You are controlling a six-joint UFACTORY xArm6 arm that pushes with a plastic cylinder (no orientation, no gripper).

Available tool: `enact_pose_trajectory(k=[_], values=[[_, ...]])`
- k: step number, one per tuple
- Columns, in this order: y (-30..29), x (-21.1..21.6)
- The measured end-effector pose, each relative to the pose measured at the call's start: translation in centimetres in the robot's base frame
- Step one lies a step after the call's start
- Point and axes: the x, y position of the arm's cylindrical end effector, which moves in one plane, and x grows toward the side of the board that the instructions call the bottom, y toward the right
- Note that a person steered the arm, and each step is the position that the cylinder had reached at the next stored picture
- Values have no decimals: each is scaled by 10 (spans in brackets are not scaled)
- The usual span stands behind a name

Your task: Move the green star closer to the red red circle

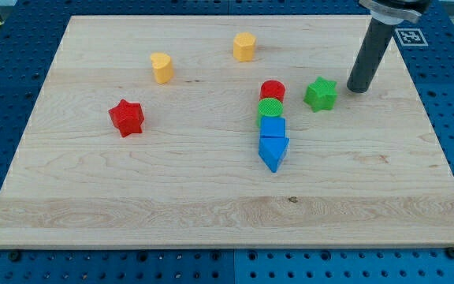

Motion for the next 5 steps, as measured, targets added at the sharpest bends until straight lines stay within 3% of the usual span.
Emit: enact_pose_trajectory(k=[5], values=[[-49, 19]])
